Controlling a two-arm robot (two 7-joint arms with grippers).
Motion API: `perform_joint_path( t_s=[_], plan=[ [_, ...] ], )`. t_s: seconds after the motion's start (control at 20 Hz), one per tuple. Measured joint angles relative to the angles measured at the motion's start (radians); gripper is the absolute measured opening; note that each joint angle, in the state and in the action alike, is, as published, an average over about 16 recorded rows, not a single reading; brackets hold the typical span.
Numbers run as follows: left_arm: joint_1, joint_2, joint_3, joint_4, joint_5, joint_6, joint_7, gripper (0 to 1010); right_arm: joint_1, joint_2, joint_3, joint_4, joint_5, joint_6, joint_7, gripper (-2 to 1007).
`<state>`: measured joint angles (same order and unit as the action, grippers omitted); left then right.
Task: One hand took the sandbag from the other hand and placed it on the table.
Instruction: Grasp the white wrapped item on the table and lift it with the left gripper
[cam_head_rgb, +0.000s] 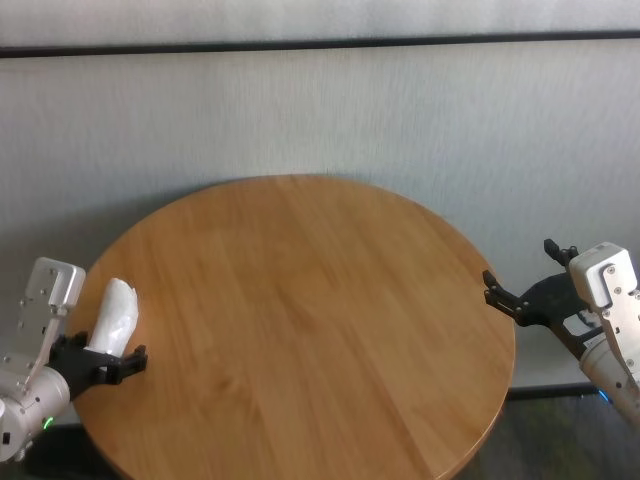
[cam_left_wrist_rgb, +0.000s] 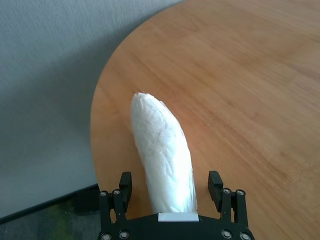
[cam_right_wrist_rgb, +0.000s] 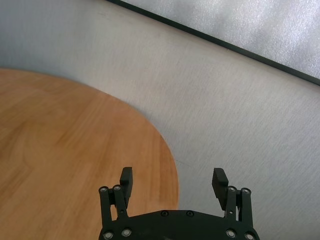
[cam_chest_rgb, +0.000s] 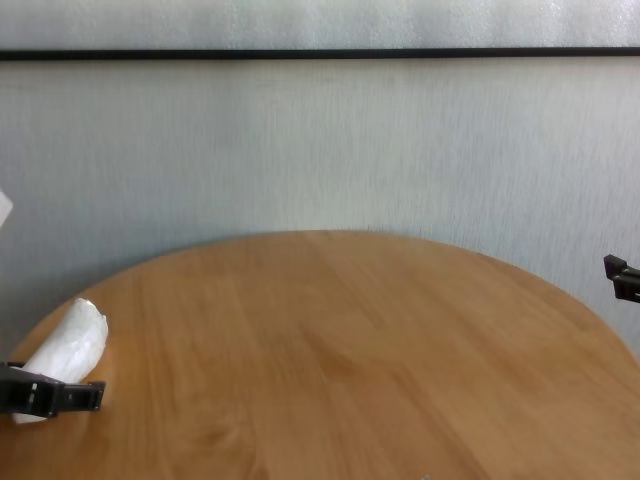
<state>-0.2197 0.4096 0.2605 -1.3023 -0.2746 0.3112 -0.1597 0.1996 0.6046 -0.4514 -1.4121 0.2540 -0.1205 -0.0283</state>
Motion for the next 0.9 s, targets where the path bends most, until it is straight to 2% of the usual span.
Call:
perform_joint_path(
  t_s=[0.55, 0.9],
  plan=[
    [-0.001, -0.004, -0.004, 0.000, 0.007, 0.010, 0.005, 984, 0.000, 0.000, 0.000, 0.000, 0.000, 0.000, 0.000, 1001],
    [0.000, -0.002, -0.003, -0.001, 0.005, 0.009, 0.004, 893, 0.000, 0.000, 0.000, 0.000, 0.000, 0.000, 0.000, 1001]
  ],
)
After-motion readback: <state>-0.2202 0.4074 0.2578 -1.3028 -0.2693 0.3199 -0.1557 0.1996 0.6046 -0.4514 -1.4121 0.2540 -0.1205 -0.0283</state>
